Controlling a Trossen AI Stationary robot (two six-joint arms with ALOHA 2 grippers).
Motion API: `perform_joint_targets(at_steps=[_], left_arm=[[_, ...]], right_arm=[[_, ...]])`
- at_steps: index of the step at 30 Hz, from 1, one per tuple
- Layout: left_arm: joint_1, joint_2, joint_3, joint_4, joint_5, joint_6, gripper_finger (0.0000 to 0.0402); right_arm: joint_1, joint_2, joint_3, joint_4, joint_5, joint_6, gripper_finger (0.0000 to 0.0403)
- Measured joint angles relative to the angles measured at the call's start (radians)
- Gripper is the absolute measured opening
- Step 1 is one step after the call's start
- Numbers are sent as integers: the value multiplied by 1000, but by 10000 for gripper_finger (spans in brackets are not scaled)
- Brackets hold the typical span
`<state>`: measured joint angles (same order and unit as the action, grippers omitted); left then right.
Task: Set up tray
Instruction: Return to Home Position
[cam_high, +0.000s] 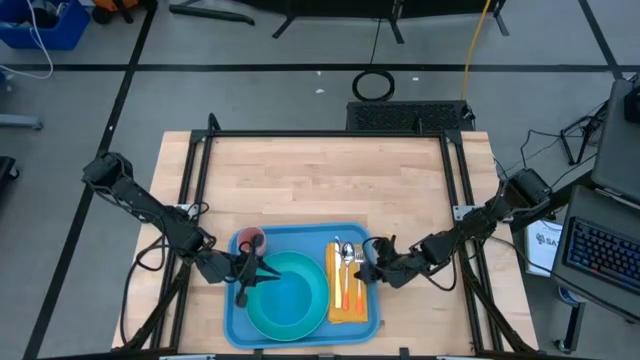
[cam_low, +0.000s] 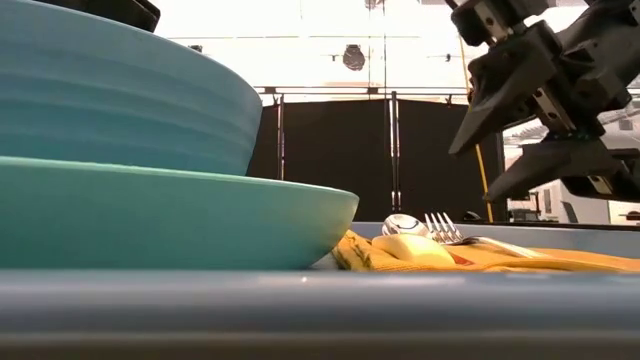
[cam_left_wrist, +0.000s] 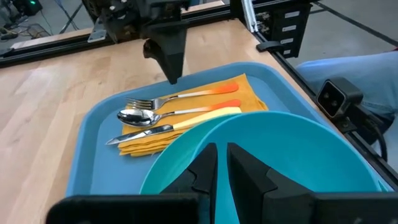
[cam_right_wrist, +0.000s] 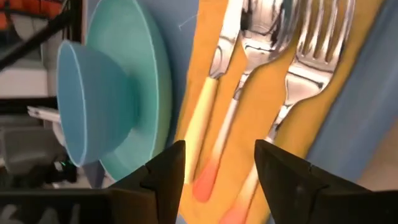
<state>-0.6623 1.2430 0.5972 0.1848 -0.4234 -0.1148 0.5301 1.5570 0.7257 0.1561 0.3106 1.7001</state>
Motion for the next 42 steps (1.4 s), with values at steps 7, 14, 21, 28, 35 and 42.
perform_joint_targets(at_steps=[7,14,21,28,35,42], left_arm=[[1,0,0,6,-17,-2,42],[8,0,0,98,-23,90,42],[51,-14,0,177,33,191,42],[126,-95,0,160,116,207,6],[165,-260,0,77,108,212,4],[170,-481,0,-82,108,210,6]], right_arm=[[0,0,0,-12,4,-236,79],[-52,0,0,-3,7,-563,6],[-126,-30,0,-12,3,-808,1],[-187,-236,0,-67,5,-1062,0],[-216,-513,0,-165,20,-1261,0],[-214,-722,0,-280,57,-1375,0]])
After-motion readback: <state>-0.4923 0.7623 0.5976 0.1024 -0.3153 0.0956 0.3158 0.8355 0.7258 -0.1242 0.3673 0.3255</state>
